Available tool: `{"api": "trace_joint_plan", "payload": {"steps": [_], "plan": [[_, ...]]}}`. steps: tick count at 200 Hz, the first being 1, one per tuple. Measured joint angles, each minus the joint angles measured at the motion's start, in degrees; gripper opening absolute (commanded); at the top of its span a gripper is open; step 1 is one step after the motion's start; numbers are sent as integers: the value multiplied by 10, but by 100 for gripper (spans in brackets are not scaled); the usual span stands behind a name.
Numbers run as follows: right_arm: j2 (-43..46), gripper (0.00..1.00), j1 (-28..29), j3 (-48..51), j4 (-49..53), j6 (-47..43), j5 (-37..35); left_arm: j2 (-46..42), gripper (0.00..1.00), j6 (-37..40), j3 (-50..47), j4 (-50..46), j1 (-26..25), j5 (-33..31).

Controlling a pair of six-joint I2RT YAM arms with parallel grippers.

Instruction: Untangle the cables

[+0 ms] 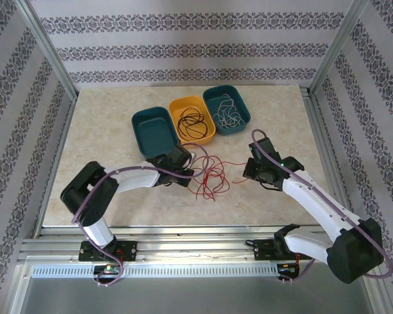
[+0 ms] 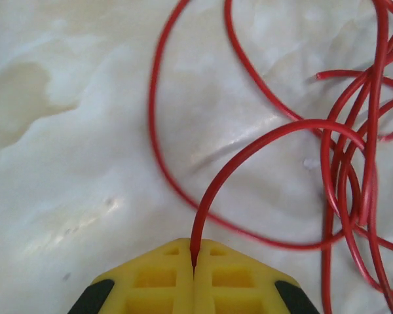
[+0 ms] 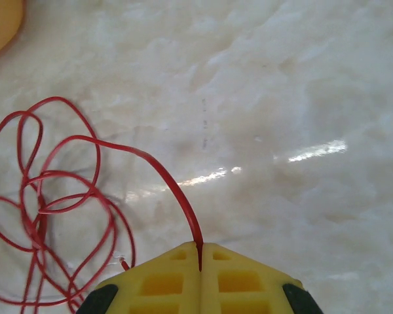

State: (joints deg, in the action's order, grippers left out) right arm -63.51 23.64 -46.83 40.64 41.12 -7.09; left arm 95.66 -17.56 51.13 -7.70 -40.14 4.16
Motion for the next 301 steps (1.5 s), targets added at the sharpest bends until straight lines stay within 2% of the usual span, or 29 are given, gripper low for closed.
{"api": "trace_joint_plan", "payload": {"steps": [31,97,129,167,232,270,301], "plan": [[18,0,-21,15,16,-7,-2,-77,0,-9,-33,0,0,-23],[61,0,-41,16,52,-13,-15,-177,0,-12,-57,-20,1,-62],[66,0,-47,16,62,-17,-19,-278,0,10,-69,-24,1,-69],[66,0,-48,16,63,-21,-21,-379,0,47,-70,-31,2,-110],[69,0,-48,23,63,-21,-21,-401,0,74,-49,-66,39,-143],[80,0,-48,25,63,-21,-22,-428,0,86,-30,-65,68,-141],[84,0,-48,31,63,-21,-23,-460,0,99,-17,-52,69,-107]]}}
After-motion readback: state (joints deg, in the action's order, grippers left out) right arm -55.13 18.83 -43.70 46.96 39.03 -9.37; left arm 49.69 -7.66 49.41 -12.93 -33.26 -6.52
